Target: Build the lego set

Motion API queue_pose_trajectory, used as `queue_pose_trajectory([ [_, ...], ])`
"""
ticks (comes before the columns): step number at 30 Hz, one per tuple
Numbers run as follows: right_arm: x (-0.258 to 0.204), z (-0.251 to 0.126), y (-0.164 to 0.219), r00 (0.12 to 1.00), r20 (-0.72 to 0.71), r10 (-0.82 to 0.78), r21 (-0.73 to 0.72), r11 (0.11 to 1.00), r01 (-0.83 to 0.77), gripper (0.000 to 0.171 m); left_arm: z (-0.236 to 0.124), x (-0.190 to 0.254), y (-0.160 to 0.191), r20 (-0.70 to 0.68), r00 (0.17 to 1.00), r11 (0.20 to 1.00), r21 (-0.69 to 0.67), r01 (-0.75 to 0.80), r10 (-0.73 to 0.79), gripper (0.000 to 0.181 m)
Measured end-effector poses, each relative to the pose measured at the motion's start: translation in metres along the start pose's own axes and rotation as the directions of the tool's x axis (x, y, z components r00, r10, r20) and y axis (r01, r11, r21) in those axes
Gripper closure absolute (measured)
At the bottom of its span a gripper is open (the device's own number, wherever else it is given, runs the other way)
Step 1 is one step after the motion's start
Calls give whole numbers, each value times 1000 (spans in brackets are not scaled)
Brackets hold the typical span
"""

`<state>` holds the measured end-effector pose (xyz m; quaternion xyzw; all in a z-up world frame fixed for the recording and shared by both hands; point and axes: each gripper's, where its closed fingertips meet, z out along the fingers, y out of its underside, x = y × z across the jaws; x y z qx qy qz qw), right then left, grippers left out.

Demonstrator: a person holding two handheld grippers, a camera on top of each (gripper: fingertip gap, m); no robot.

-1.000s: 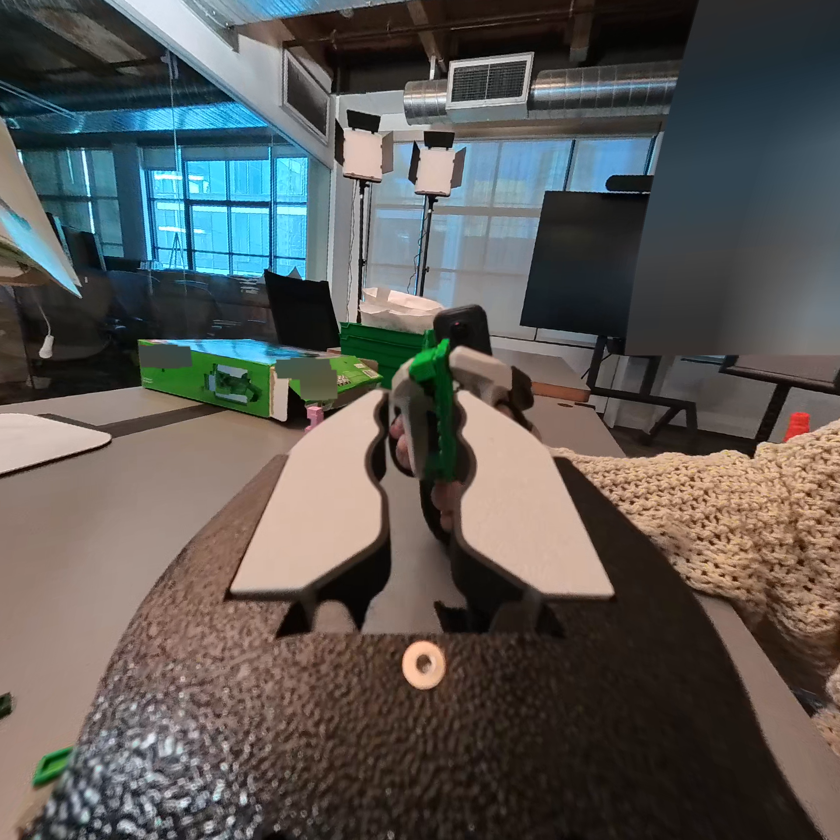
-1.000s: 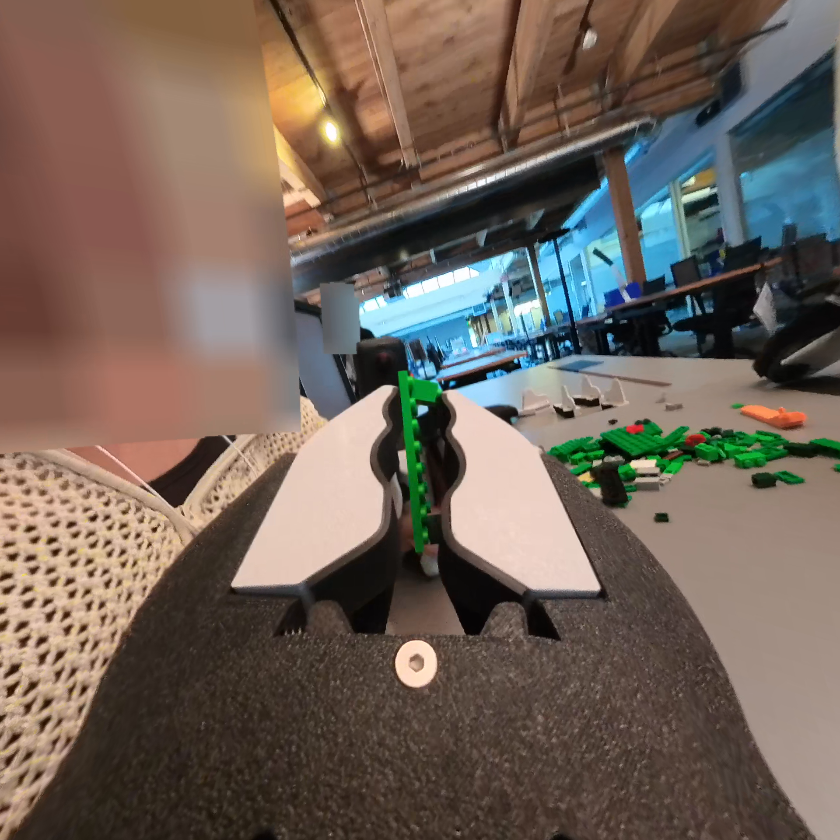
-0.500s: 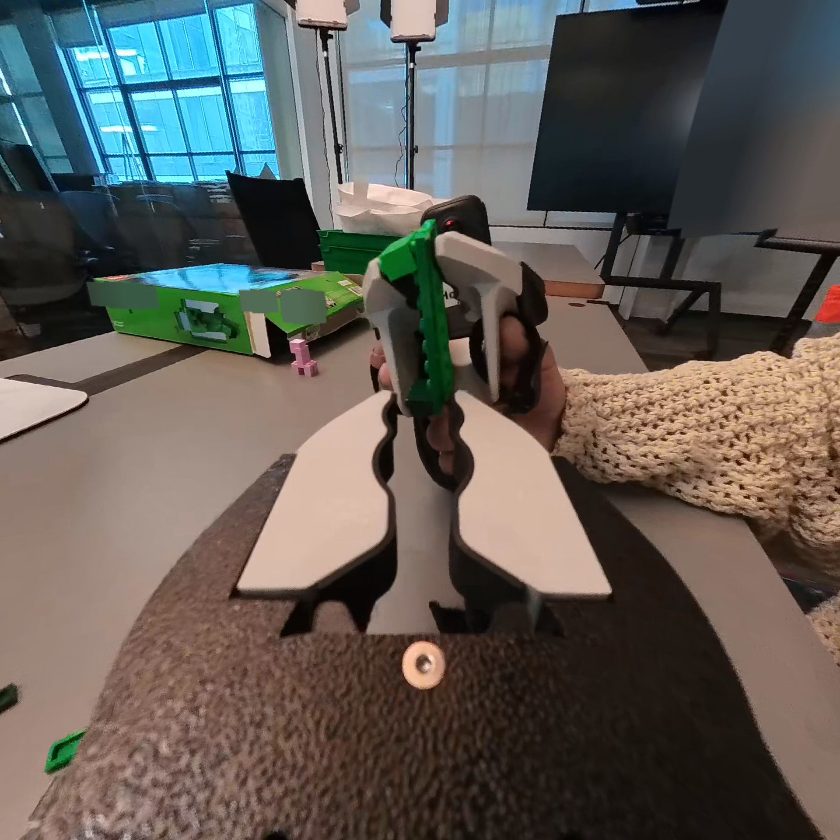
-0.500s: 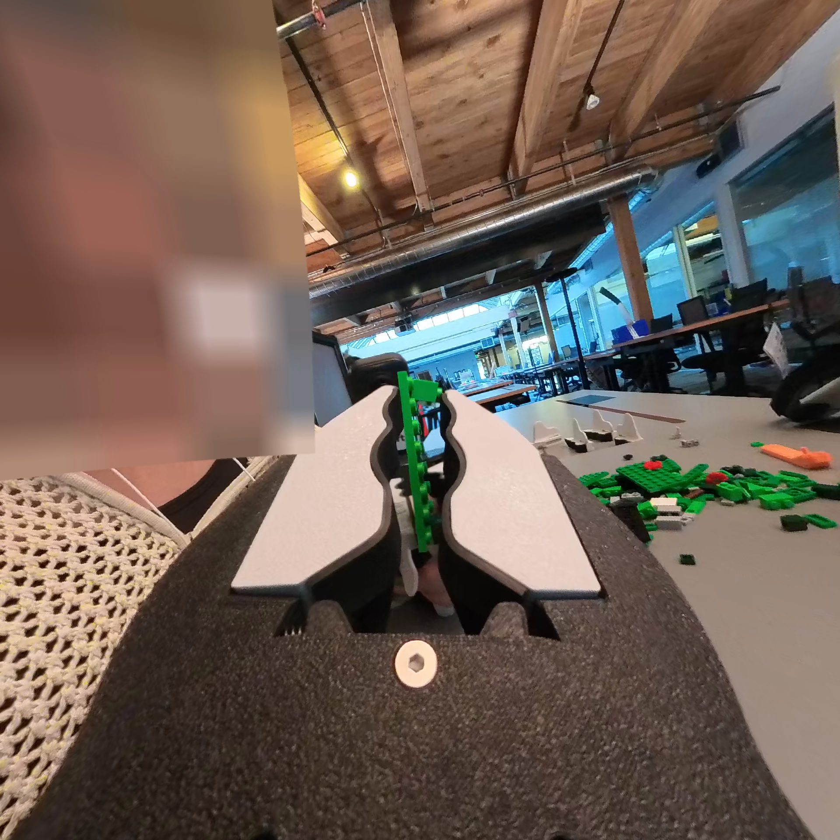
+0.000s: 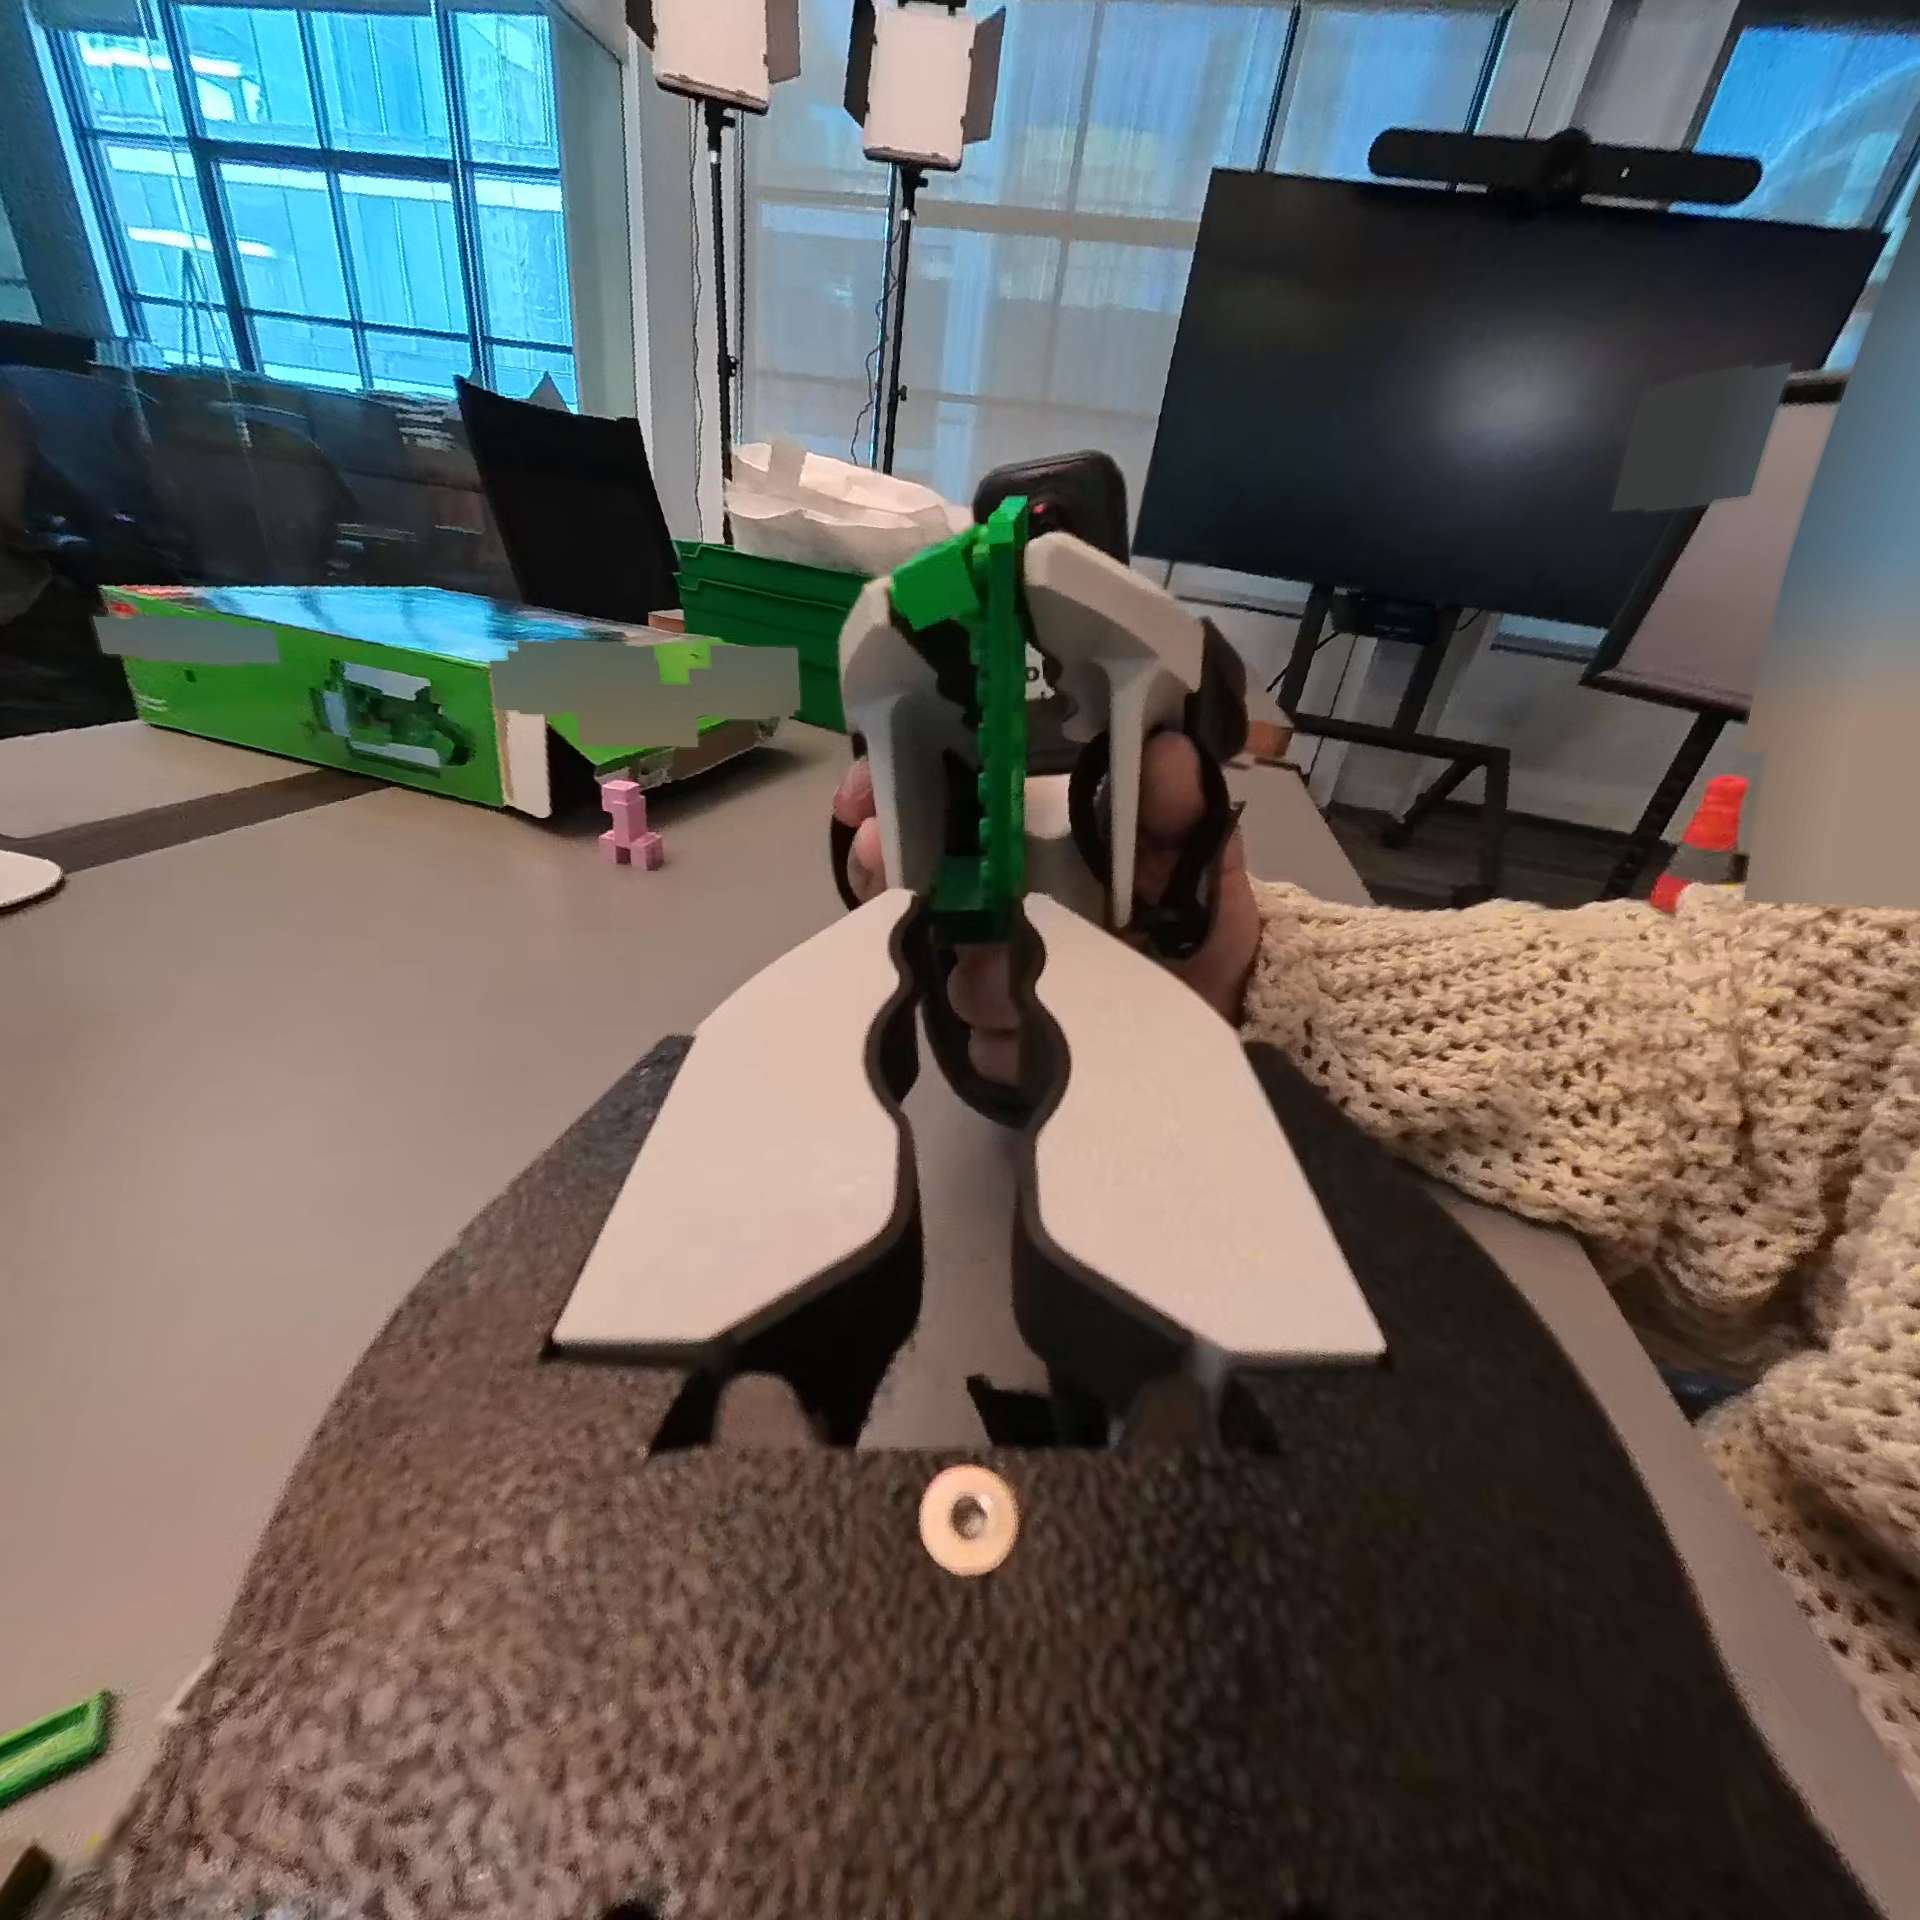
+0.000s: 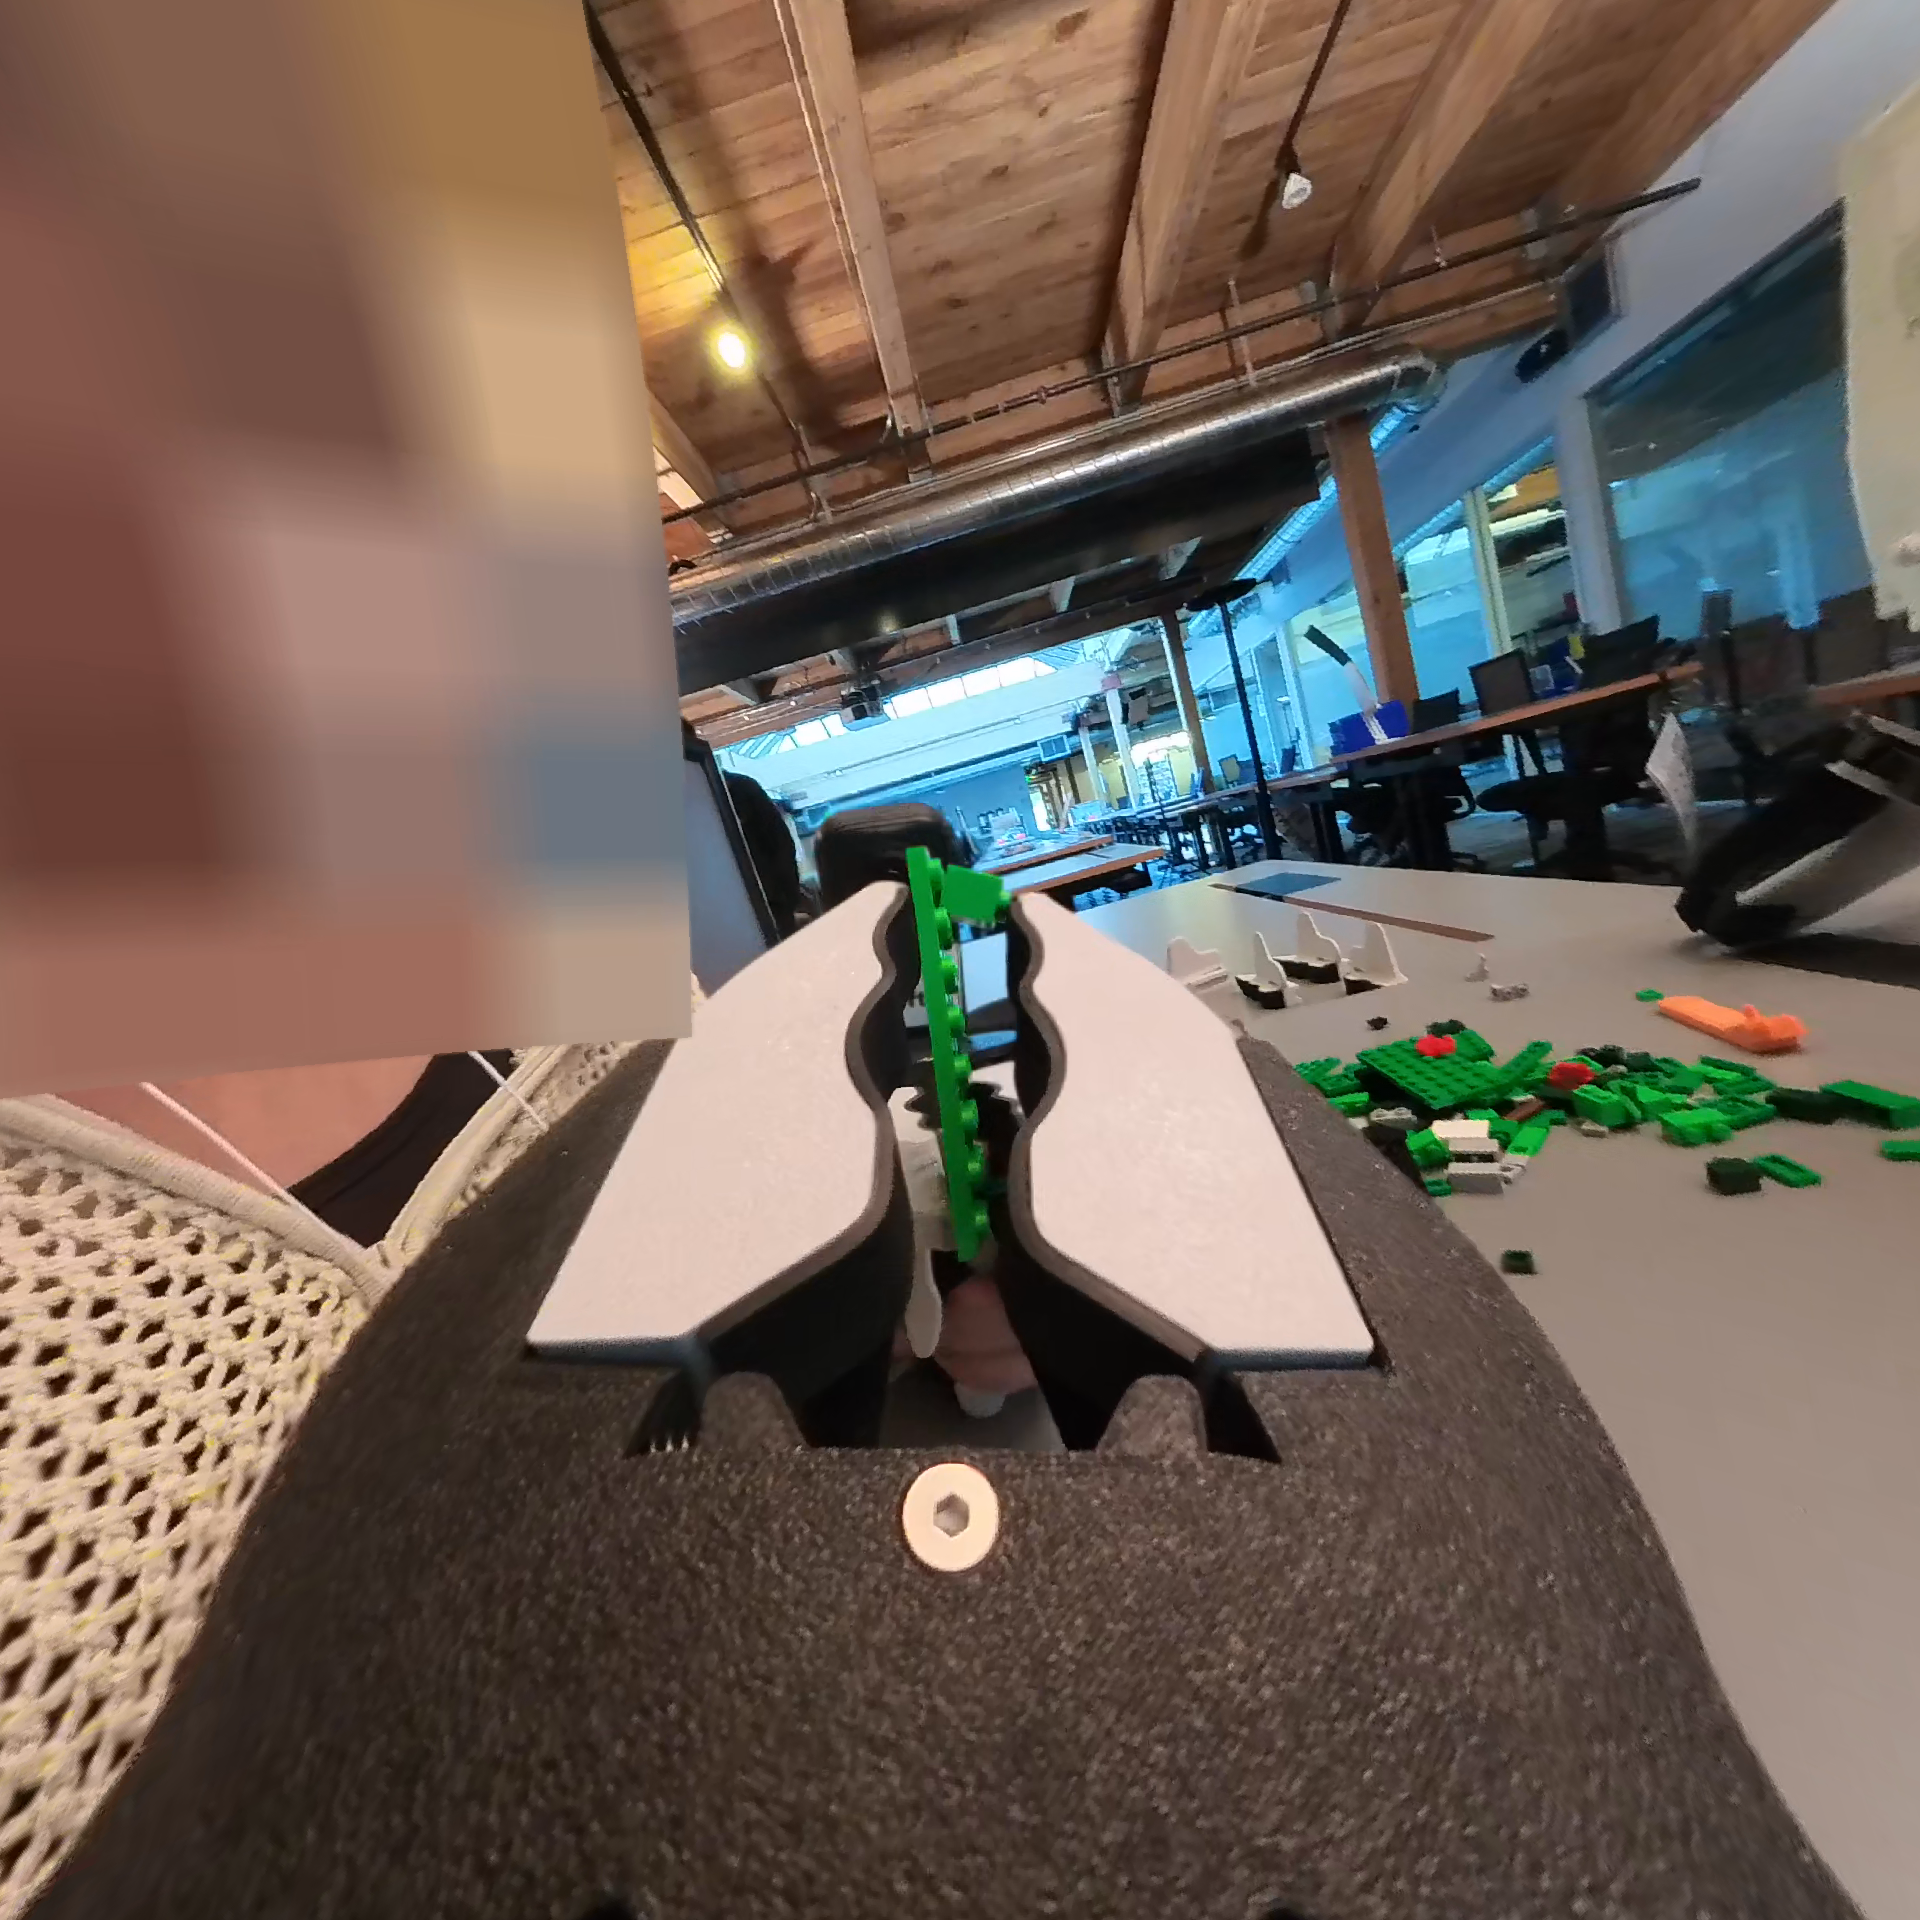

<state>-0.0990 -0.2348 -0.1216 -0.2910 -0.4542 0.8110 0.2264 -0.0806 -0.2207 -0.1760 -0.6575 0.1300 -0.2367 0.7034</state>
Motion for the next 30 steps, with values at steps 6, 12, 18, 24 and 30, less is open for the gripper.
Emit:
queue_pose_trajectory([
  [6, 4, 1, 3, 997, -58, -43, -43, 998, 41, 157, -2, -3, -4, -29, 995, 995, 36, 96, -95, 168],
  [12, 4, 1, 5, 998, -52, -29, -64, 998, 25, 158, -1, -1, -3, -45, 994, 995, 22, 102, -101, 168],
  [18, 1, -1, 8, 1000, -25, -2, -92, 996, 0, 159, 1, 2, 0, -59, 993, 995, -1, 98, -98, 168],
  [24, -3, 2, 20, 999, -8, -43, -167, 985, 41, 158, 2, 4, 2, -66, 993, 995, -20, 94, -96, 168],
  [30, -2, 1, 22, 997, -7, -74, -184, 980, 71, 166, 3, 5, 3, -66, 994, 996, -22, 91, -92, 169],
])
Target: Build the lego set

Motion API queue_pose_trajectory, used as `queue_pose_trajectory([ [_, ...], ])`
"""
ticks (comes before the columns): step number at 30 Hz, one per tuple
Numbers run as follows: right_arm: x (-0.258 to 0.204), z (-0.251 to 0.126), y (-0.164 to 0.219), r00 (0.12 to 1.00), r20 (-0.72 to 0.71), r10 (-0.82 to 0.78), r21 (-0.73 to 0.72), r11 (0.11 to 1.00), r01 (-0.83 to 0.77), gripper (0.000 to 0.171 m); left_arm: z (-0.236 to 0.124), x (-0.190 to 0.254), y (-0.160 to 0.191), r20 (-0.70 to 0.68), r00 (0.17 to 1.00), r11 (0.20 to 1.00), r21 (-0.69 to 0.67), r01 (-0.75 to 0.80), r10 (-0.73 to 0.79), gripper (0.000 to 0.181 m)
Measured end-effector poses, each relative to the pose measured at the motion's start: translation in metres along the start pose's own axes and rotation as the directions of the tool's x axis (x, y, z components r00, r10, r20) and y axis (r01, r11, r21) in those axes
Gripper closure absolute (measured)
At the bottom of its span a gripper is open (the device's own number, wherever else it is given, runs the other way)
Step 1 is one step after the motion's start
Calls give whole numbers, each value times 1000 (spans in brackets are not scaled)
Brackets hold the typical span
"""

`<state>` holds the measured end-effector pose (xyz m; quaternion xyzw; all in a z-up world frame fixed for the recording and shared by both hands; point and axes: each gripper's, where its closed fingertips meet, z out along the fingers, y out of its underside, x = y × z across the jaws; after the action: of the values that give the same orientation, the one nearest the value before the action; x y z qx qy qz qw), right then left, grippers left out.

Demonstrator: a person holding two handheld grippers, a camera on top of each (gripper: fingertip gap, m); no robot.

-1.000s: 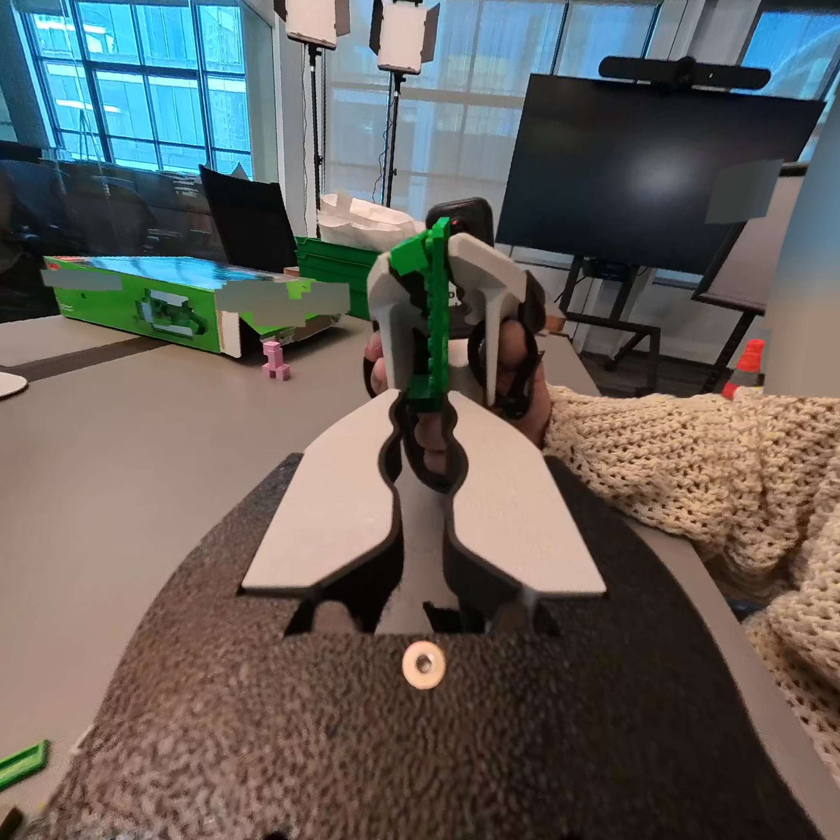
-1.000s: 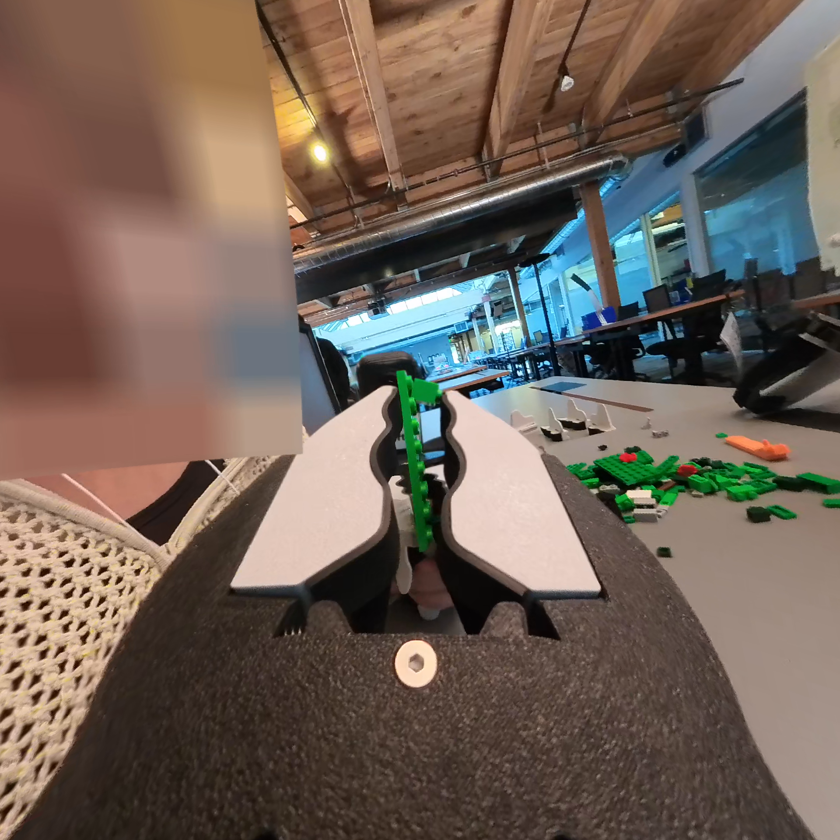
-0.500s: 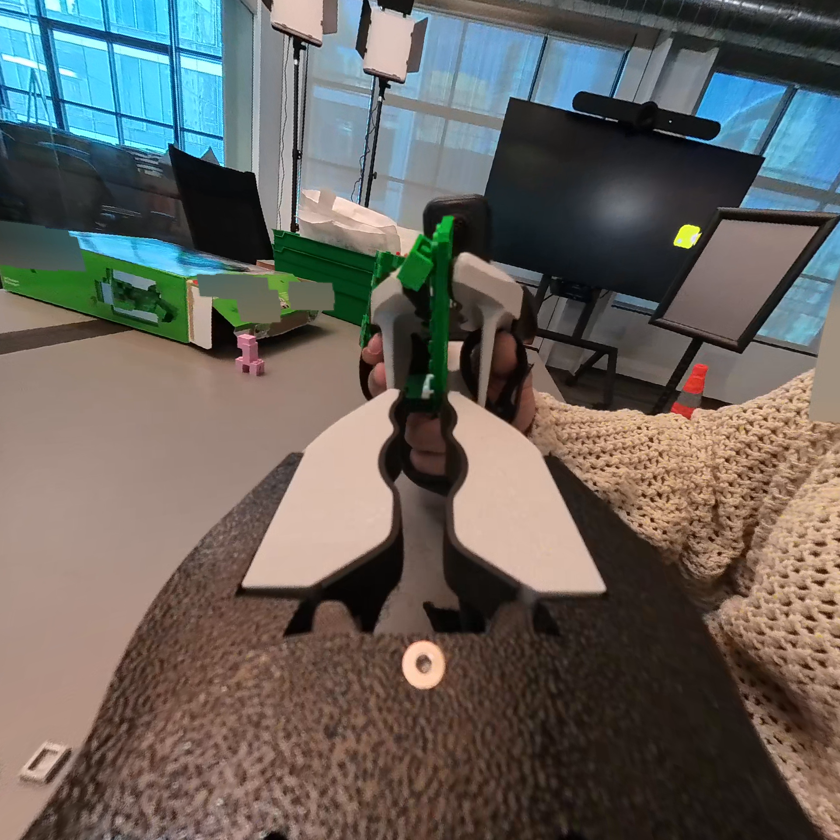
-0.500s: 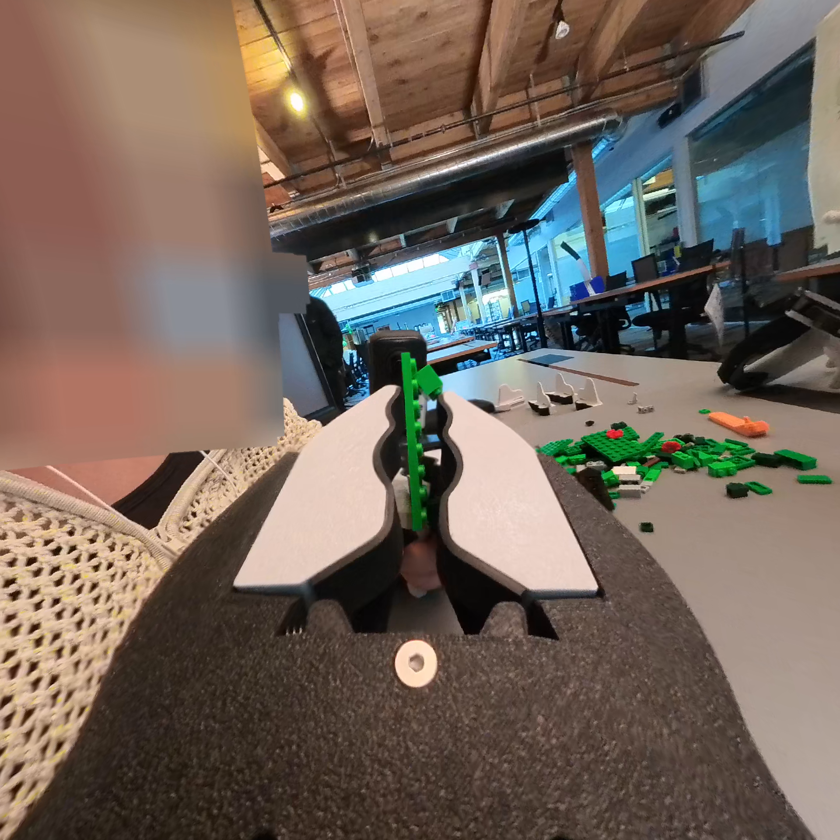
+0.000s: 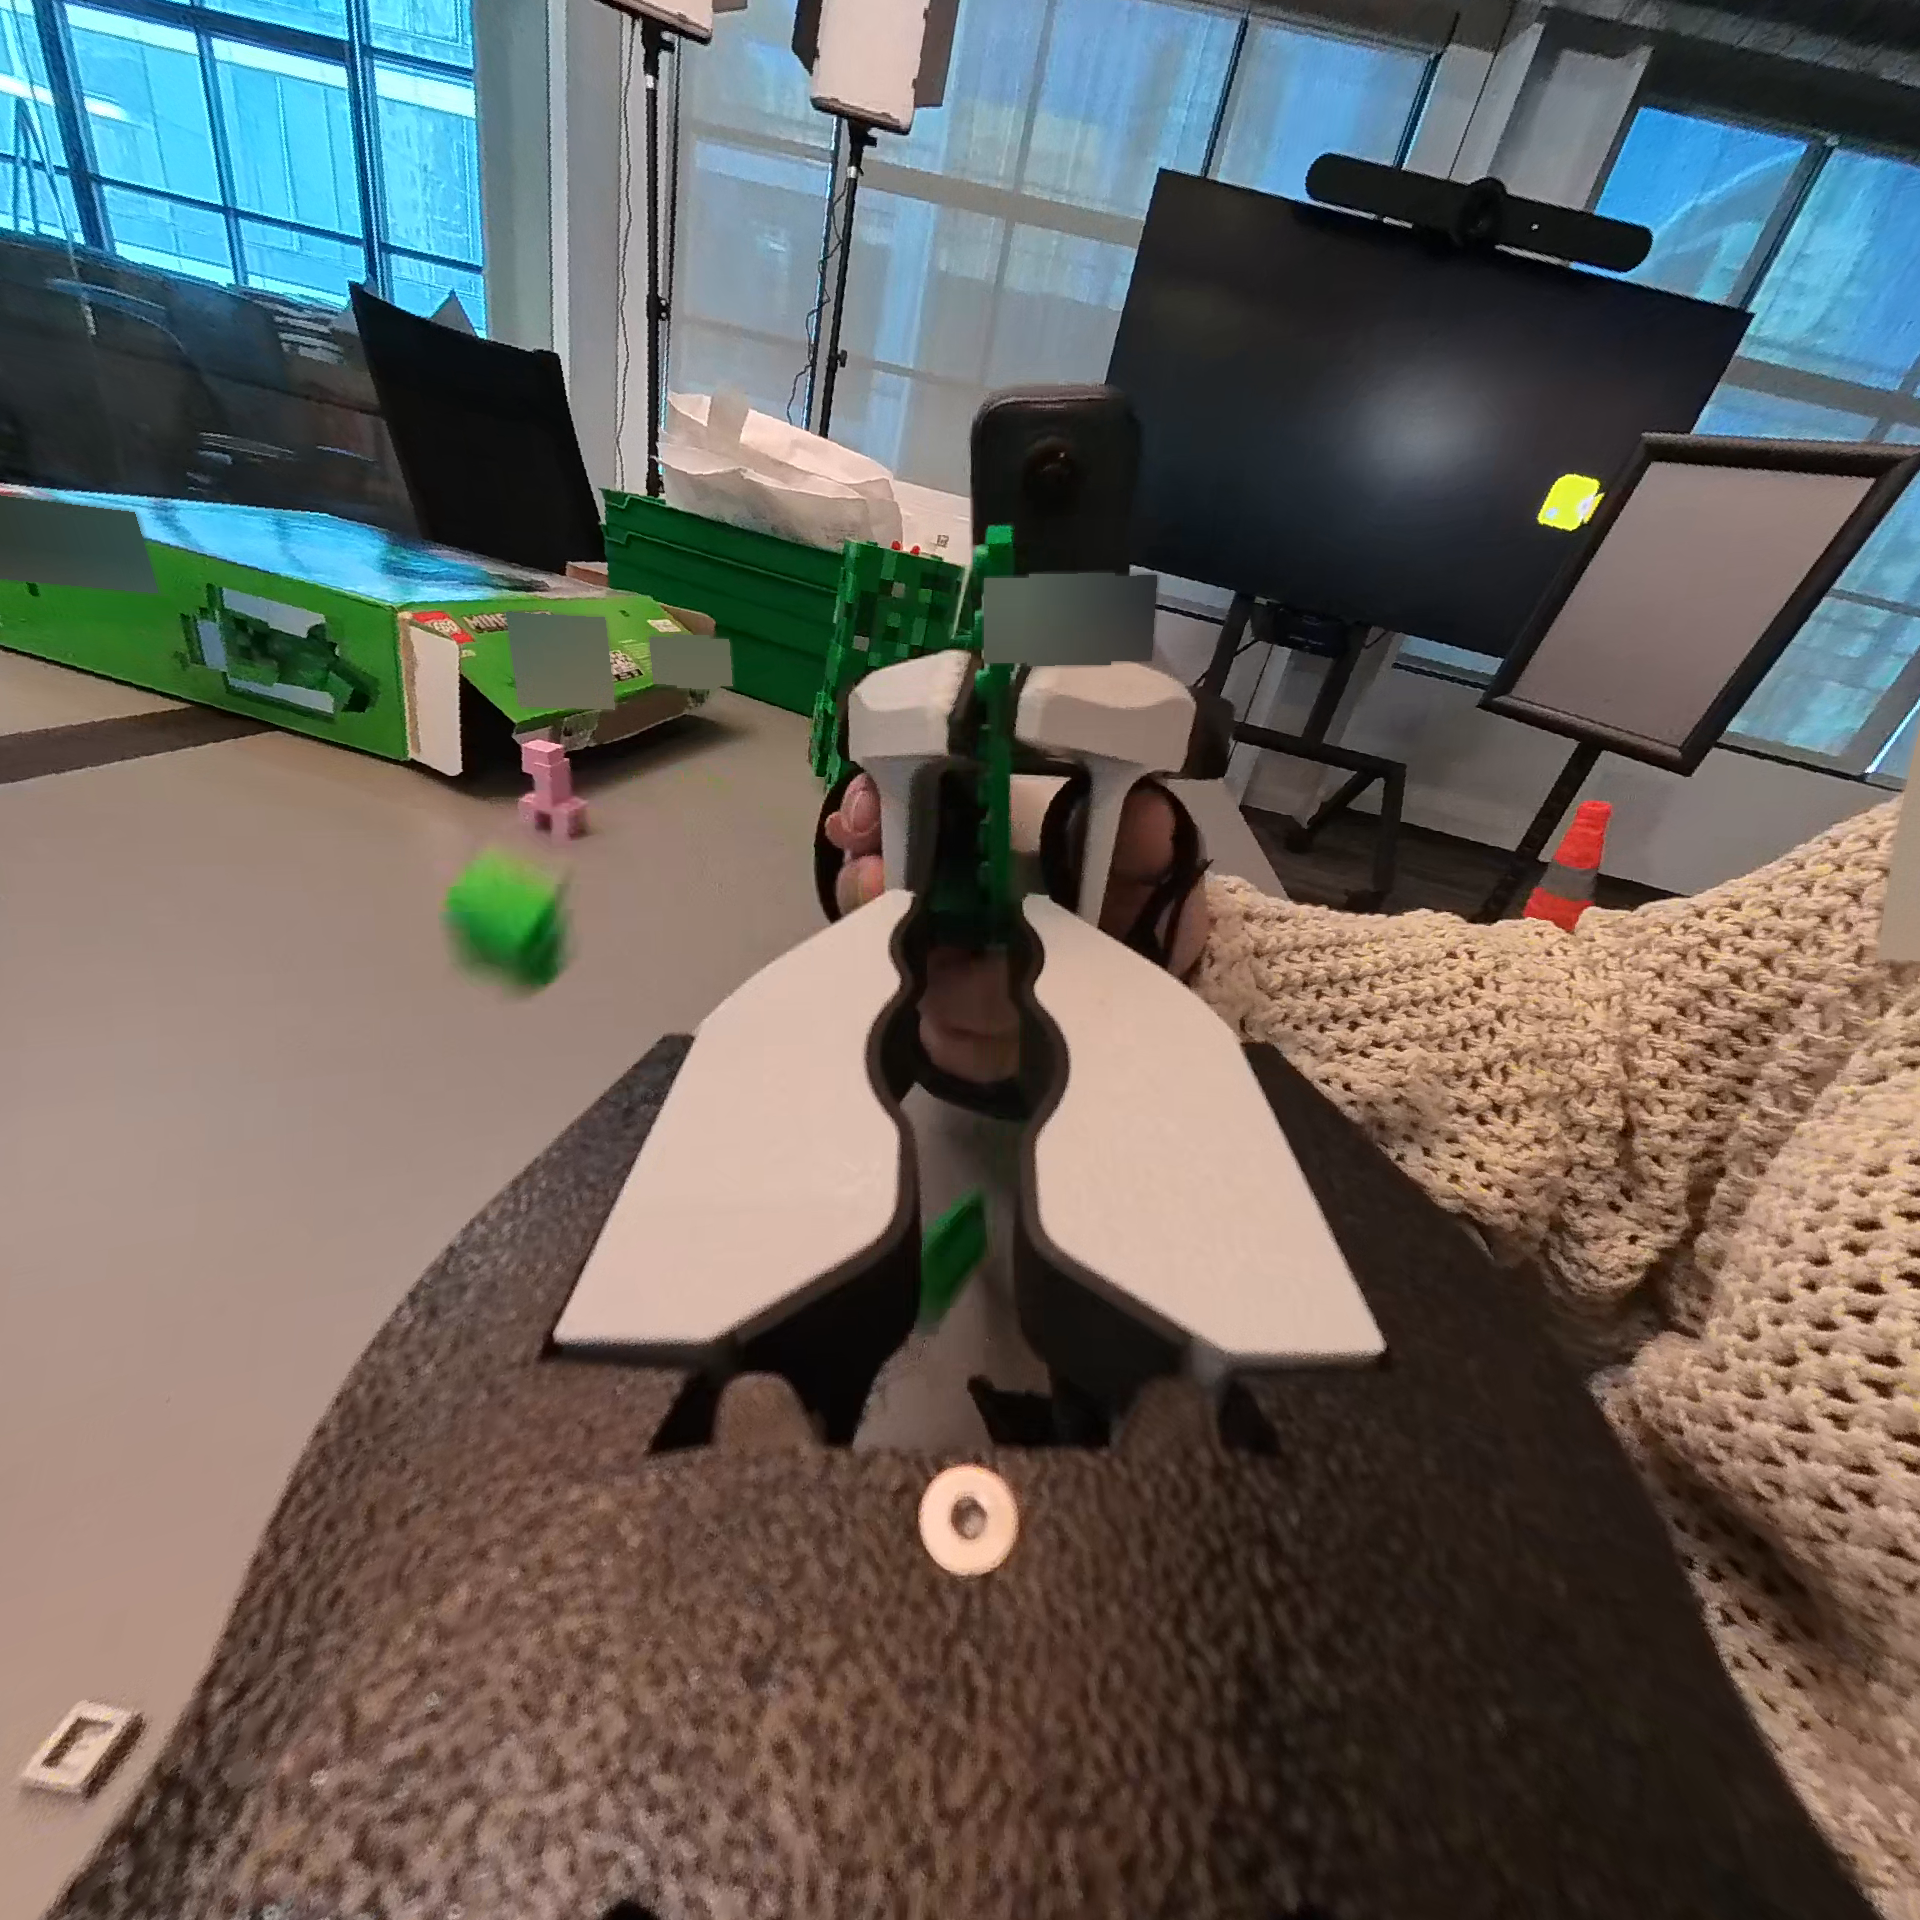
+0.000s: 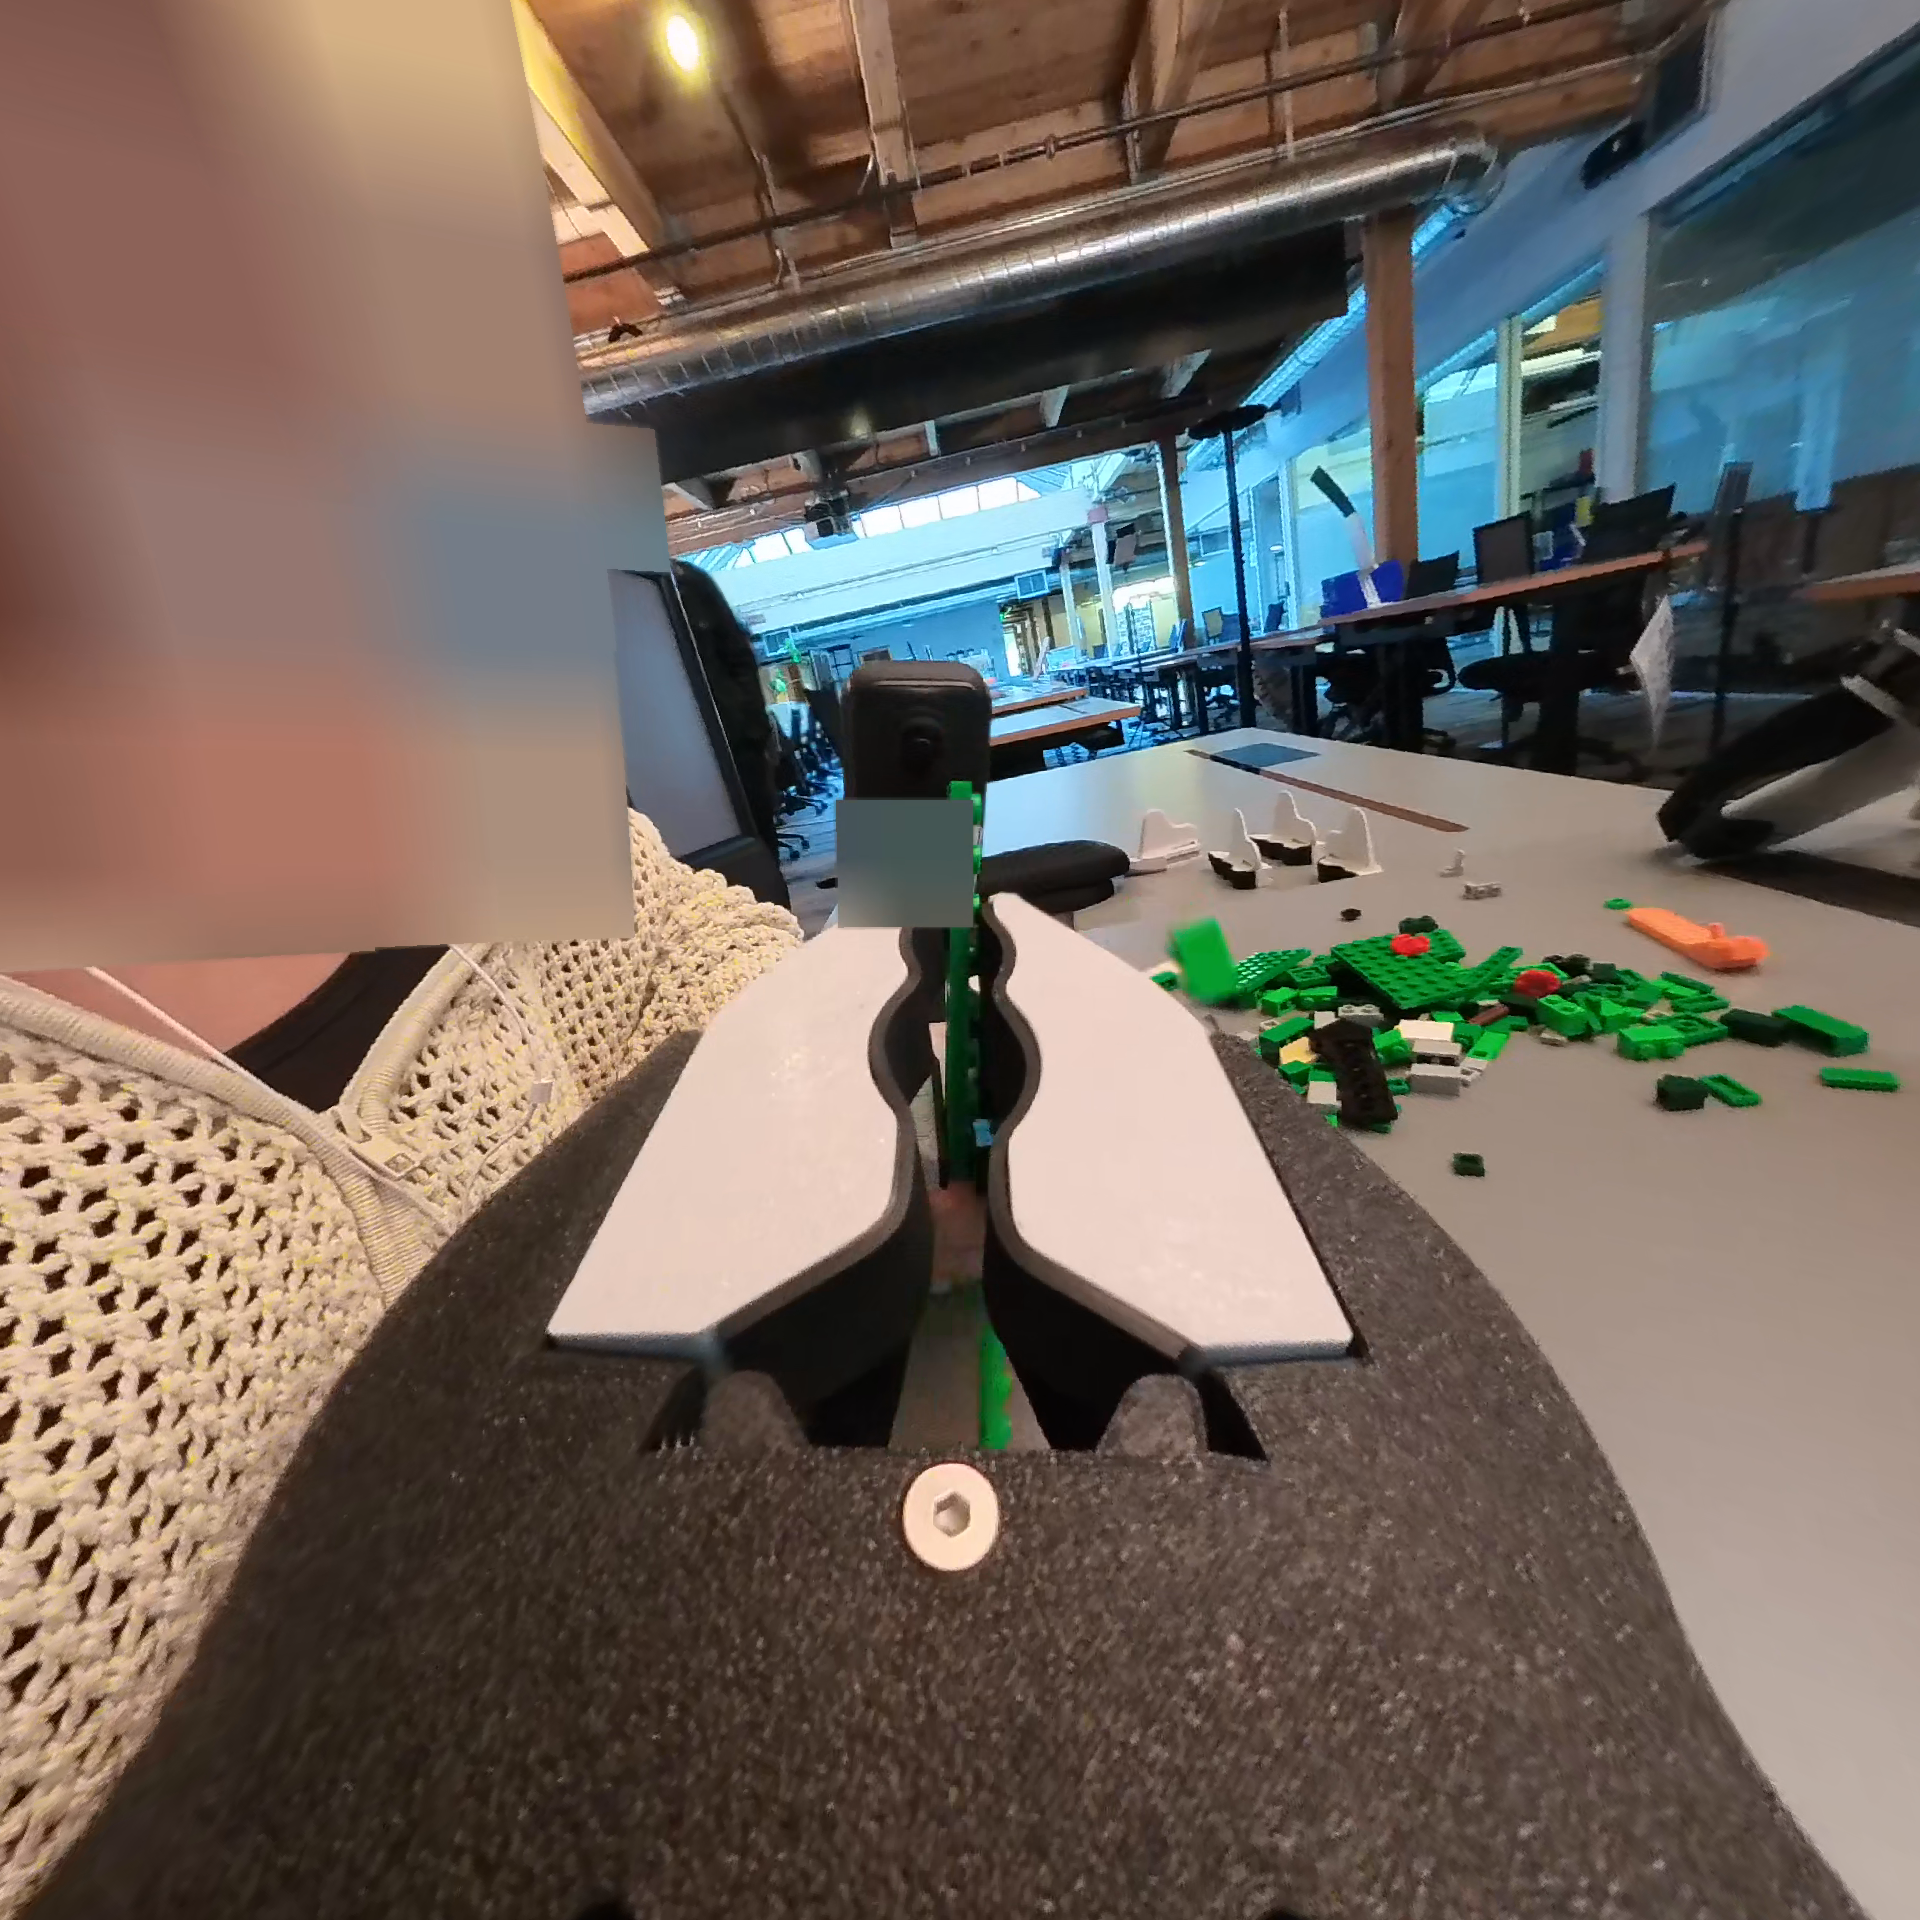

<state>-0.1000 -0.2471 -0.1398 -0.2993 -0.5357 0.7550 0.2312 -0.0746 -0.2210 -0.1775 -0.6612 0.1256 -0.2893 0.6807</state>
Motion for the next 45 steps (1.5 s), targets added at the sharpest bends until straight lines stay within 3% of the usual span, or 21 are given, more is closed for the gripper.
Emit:
queue_pose_trajectory([
  [8, 9, -6, -6, 998, -55, -37, 38, 999, 39, 166, -1, -7, -3, 56, 998, 1000, 25, 8, -10, 163],
  [12, 33, -22, -13, 973, -219, -66, 37, 996, 76, 167, -21, -32, -23, 239, 969, 985, 141, -97, 62, 154],
  [17, 67, -42, 15, 850, -408, -334, -321, 924, 209, 166, -62, -68, -52, 461, 874, 941, 204, -271, 152, 159],
  [19, 73, -45, 31, 784, -387, -485, -495, 827, 267, 166, -73, -80, -53, 501, 853, 942, 192, -276, 148, 163],
  [21, 77, -46, 46, 693, -311, -651, -652, 676, 343, 166, -78, -88, -50, 513, 850, 952, 186, -243, 117, 165],
  [24, 80, -46, 62, 457, -84, -885, -811, 328, 485, 166, -76, -85, -44, 504, 852, 958, 147, -248, 144, 168],
  [27, 74, -39, 64, 122, 161, -979, -798, -56, 600, 166, -74, -80, -44, 502, 841, 946, 119, -301, 204, 172],
  [29, 71, -34, 64, 25, 215, -976, -772, -155, 616, 167, -74, -79, -43, 500, 840, 946, 116, -304, 209, 172],
  [38, 73, -37, 78, 99, 241, -965, -780, -132, 612, 166, -81, -89, -45, 525, 842, 957, 158, -244, 128, 174],
  [42, 81, -46, 96, 184, 312, -932, -809, -159, 567, 166, -82, -90, -46, 529, 840, 957, 166, -238, 117, 174],
  [45, 88, -62, 109, 298, 336, -893, -857, -159, 490, 166, -82, -90, -46, 531, 839, 957, 166, -239, 117, 174],
])
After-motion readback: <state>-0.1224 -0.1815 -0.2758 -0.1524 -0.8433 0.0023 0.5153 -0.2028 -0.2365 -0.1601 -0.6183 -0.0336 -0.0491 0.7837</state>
